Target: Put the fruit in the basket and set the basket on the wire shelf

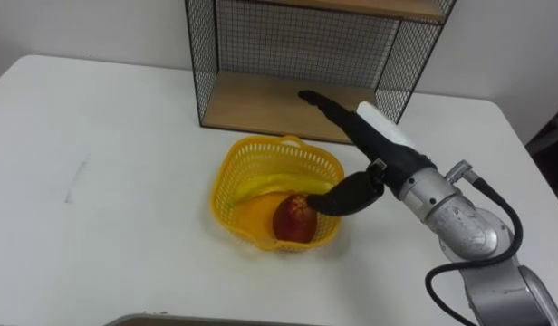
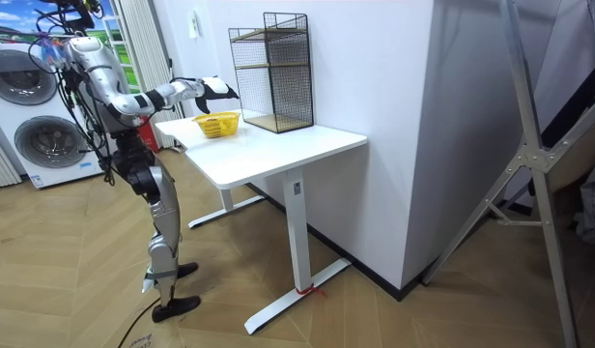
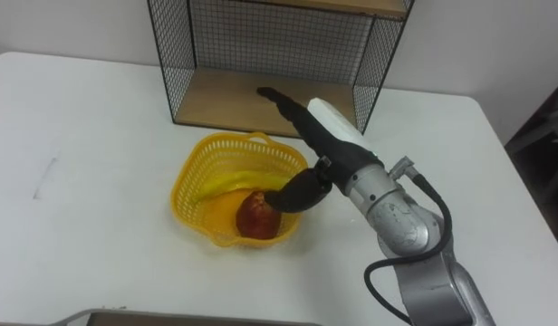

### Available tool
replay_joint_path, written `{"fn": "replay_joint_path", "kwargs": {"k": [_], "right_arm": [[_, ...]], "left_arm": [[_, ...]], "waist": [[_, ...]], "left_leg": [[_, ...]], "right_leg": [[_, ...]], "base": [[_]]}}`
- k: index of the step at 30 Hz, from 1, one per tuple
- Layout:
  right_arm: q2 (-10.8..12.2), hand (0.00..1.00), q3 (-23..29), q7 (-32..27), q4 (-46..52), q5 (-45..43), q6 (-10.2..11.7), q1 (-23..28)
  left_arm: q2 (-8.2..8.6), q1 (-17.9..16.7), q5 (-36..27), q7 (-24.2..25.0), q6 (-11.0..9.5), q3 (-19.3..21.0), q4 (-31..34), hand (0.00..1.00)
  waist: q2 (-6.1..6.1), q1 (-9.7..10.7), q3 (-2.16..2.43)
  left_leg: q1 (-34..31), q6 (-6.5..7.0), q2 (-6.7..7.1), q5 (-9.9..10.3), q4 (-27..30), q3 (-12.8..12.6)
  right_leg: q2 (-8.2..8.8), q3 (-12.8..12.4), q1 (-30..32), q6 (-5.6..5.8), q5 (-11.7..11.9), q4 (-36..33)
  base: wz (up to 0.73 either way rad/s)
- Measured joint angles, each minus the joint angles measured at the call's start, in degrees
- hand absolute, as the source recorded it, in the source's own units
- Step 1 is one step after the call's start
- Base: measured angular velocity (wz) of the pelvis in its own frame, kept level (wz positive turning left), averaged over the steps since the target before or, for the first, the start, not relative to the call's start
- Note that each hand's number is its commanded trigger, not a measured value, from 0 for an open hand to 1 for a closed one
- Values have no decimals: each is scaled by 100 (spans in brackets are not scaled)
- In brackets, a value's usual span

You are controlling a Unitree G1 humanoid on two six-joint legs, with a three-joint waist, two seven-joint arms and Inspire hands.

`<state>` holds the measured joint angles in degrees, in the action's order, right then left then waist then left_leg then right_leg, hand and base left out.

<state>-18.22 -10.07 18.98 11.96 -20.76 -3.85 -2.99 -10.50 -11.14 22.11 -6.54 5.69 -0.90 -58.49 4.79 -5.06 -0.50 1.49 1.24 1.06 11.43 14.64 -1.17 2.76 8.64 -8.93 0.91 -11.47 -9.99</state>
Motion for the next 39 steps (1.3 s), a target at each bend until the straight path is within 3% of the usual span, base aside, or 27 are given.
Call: {"fn": "replay_joint_path", "kwargs": {"k": [2, 4, 6, 11, 18, 23, 27, 29, 32, 36, 39], "right_arm": [[-2, 0, 1, 0, 0, 6, 0, 0], [-2, 0, 3, -1, 1, 34, 0, 0], [-3, 0, 8, -4, 6, 54, 0, 0], [8, 0, 90, -97, 29, 275, -3, 0], [38, 0, 704, -821, 6, 1437, 12, 122], [127, 0, 1132, -1480, 14, 2111, 11, 466], [127, 0, 1496, -2050, 14, 2736, 27, 626], [128, 0, 1625, -2297, 13, 2795, 26, 768], [127, 0, 1780, -2724, 16, 2774, 25, 979], [124, 0, 1909, -3108, 18, 2731, 25, 1209], [126, 0, 1909, -3352, 17, 2674, 25, 1403]], "left_arm": [[0, 4, 0, -3, 0, 11, 0, 0], [0, 5, 0, -13, 0, 17, 0, 0], [0, 7, -2, -26, 0, 35, 0, 0], [1, -20, -109, -196, 1, 86, -1, 0], [20, -337, -667, -477, -125, 420, -244, 0], [50, -540, -1320, -937, -206, 1056, -483, 0], [58, -588, -2060, -1458, -246, 1952, -567, 0], [59, -597, -2353, -1786, -247, 2348, -360, 0], [57, -569, -2664, -2740, -318, 3041, 323, 0], [54, -583, -2615, -3624, -360, 3316, 1872, 0], [36, -468, -2223, -4406, -516, 3463, 2965, 0]], "waist": [[0, 6, 10], [1, 6, 83], [-7, 5, 113], [-39, 38, 99], [-158, 38, 26], [-208, 43, 28], [-311, 27, 47], [-365, 28, 72], [-450, 32, 81], [-460, -21, 92], [-480, -148, 137]], "left_leg": [[-6, 0, -1, 0, 9, 1], [-39, 0, -3, -1, 13, 2], [-41, 0, -3, -1, 18, 2], [-29, 1, 6, 0, 13, 41], [-21, 2, 9, 0, 18, 38], [-24, 2, 5, 0, 5, 36], [1, 2, 3, 0, 6, 36], [22, 2, 6, 0, -1, 50], [9, -3, 11, -9, -8, 110], [-31, -1, 29, -38, -17, 128], [25, 15, 50, -71, -86, 125]], "right_leg": [[0, 4, 12, -3, 2, 0], [-1, 11, 74, -3, 13, 0], [-1, 16, 70, -2, 15, -1], [0, 40, -15, 1, 21, 12], [3, 39, -20, 6, 24, 17], [1, 45, -22, 7, 23, 25], [6, 53, -34, 7, 23, 27], [11, 73, -29, 7, 23, 28], [10, 83, -28, 7, 23, 35], [16, 95, -6, 7, 12, 101], [20, 4, -18, 14, 16, 108]], "base": [[0], [0], [0], [3], [0], [0], [0], [0], [2], [5], [-6]]}}
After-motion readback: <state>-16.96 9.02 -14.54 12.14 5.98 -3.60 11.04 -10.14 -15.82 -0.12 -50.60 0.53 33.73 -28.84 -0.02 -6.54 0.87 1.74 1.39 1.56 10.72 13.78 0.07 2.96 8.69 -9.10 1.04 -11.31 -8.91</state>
